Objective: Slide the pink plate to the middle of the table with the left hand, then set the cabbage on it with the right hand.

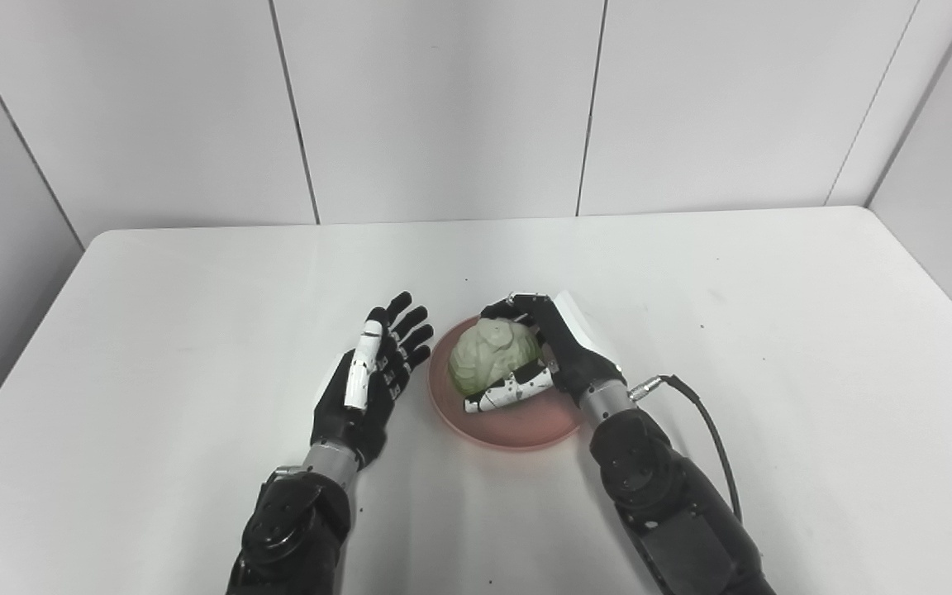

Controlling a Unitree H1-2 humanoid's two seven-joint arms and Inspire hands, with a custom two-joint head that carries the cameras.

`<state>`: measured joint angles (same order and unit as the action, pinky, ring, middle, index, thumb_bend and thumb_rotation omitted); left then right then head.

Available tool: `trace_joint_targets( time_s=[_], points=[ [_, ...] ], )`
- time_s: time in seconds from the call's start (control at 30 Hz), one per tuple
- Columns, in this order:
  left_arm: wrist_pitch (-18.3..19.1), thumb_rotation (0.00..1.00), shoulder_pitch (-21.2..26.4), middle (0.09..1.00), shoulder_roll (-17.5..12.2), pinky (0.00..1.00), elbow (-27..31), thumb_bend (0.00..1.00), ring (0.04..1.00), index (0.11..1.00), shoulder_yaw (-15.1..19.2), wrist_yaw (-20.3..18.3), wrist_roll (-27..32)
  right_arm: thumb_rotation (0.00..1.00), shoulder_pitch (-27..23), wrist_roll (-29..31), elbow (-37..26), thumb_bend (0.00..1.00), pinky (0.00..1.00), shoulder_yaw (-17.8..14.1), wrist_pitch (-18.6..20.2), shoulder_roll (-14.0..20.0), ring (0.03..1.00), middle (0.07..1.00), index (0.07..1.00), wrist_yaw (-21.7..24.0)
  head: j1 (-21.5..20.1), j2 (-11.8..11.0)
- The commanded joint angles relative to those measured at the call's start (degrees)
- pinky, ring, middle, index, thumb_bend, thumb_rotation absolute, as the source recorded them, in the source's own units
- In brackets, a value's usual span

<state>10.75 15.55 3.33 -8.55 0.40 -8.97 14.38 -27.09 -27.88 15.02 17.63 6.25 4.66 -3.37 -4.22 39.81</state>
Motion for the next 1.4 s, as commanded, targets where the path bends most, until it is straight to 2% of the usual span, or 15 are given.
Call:
trace_joint_targets(
  time_s=[0.0, 0.13, 0.23, 0.27, 0.3, 0.37, 0.5, 0.6, 0.77, 0.9, 1.1, 1.23, 1.27, 1.33, 1.37],
  points=[
    [0.99, 1.00, 0.62, 0.915, -0.15, 0.92, 0.88, 0.46, 0.907, 0.913, -0.15, 0.25, -0.30, 0.00, -1.26, -1.43, 0.23, 0.53, 0.36, 0.57, -2.28, 0.19, 0.420, 0.441, 0.516, -0.79, -0.03, 0.05],
    [0.84, 1.00, 0.68, 0.917, -0.24, 0.92, 0.76, 0.46, 0.910, 0.914, -0.16, 0.05, -0.18, 0.00, -0.91, -2.16, -0.32, 0.53, 0.39, 0.71, -1.95, 0.18, 0.450, 0.454, 0.514, -0.80, -0.11, 0.01],
    [1.03, 1.00, 0.61, 0.918, -0.21, 0.92, 0.96, 0.46, 0.910, 0.915, -0.13, 0.15, -0.15, 0.00, -0.87, -1.99, -2.32, 0.53, 0.44, 1.28, 0.41, 0.78, 0.501, 0.465, 0.524, 2.52, -0.13, 0.02],
    [1.05, 1.00, 0.59, 0.918, -0.20, 0.92, 1.00, 0.46, 0.910, 0.914, -0.11, 0.18, -0.15, 0.12, -0.96, -2.00, -2.87, 0.70, 0.50, 1.58, 1.14, 1.09, 0.573, 0.584, 0.637, 3.80, -0.13, 0.02],
    [1.03, 1.00, 0.57, 0.918, -0.19, 0.92, 1.00, 0.46, 0.910, 0.913, -0.11, 0.21, -0.18, 0.16, -1.27, -2.35, -3.61, 0.76, 0.52, 2.30, 2.47, 1.78, 0.597, 0.625, 0.675, 5.98, -0.13, 0.02],
    [1.10, 1.00, 0.54, 0.916, -0.18, 0.92, 1.11, 0.46, 0.909, 0.912, -0.08, 0.22, -0.14, 0.36, -1.86, -3.06, -4.83, 0.90, 0.65, 3.51, 4.63, 2.90, 0.747, 0.779, 0.826, 9.51, -0.23, 0.07],
    [1.25, 1.00, 0.51, 0.917, -0.24, 0.91, 1.30, 0.46, 0.909, 0.913, -0.14, 0.29, -0.37, 0.48, -2.40, -3.00, -6.37, 0.99, 0.74, 4.65, 5.39, 4.15, 0.879, 0.932, 0.975, 13.42, -0.33, 0.08],
    [1.30, 1.00, 0.49, 0.918, -0.25, 0.91, 1.39, 0.46, 0.907, 0.912, -0.10, 0.25, -0.31, 0.56, -2.44, -3.27, -7.33, 1.00, 0.85, 4.94, 5.18, 4.87, 0.978, 0.993, 0.998, 14.94, -0.42, 0.18],
    [1.78, 1.00, 0.41, 0.921, -0.45, 0.92, 1.66, 0.46, 0.913, 0.913, -0.03, 0.09, -0.13, 0.62, -2.60, -3.92, -9.16, 1.00, 0.93, 4.66, 6.42, 5.41, 1.000, 1.000, 1.000, 16.86, -0.53, 0.24],
    [2.23, 1.00, 0.37, 0.921, -0.45, 0.92, 1.97, 0.46, 0.913, 0.913, 0.12, 0.15, -0.05, 0.64, -2.49, -4.04, -9.60, 1.00, 0.92, 4.12, 6.12, 5.23, 1.000, 1.000, 1.000, 16.76, -0.85, 0.19],
    [2.05, 1.00, 0.35, 0.927, -0.63, 0.93, 1.78, 0.46, 0.923, 0.918, 0.27, -0.13, 0.02, 0.61, -1.80, -2.14, -11.58, 1.00, 0.93, 2.23, 5.30, 4.86, 1.000, 1.000, 1.000, 16.26, -1.34, 0.09],
    [1.47, 1.00, 0.49, 0.935, -0.73, 0.93, 1.60, 0.44, 0.935, 0.920, 0.42, -0.55, 0.29, 0.65, 0.19, -0.41, -15.07, 1.00, 0.82, -1.12, 2.99, 3.66, 0.988, 1.000, 1.000, 12.40, -1.62, -0.11],
    [1.37, 1.00, 0.49, 0.935, -0.74, 0.93, 1.65, 0.44, 0.933, 0.919, 0.48, -0.55, 0.29, 0.70, 1.08, -0.10, -15.83, 1.00, 0.81, -2.15, 1.55, 3.20, 0.977, 1.000, 1.000, 10.47, -1.74, -0.23],
    [1.14, 1.00, 0.45, 0.934, -0.76, 0.94, 1.85, 0.44, 0.930, 0.919, 0.57, -0.59, 0.27, 0.74, 2.68, 0.23, -16.30, 1.00, 0.82, -3.78, -2.05, 2.50, 0.970, 1.000, 1.000, 6.58, -1.86, -0.36],
    [0.99, 1.00, 0.38, 0.932, -0.75, 0.94, 2.09, 0.44, 0.926, 0.921, 0.60, -0.57, 0.22, 0.85, 3.32, 0.33, -16.22, 0.99, 0.87, -4.38, -3.84, 2.26, 0.983, 1.000, 1.000, 4.86, -1.86, -0.36]
  ],
)
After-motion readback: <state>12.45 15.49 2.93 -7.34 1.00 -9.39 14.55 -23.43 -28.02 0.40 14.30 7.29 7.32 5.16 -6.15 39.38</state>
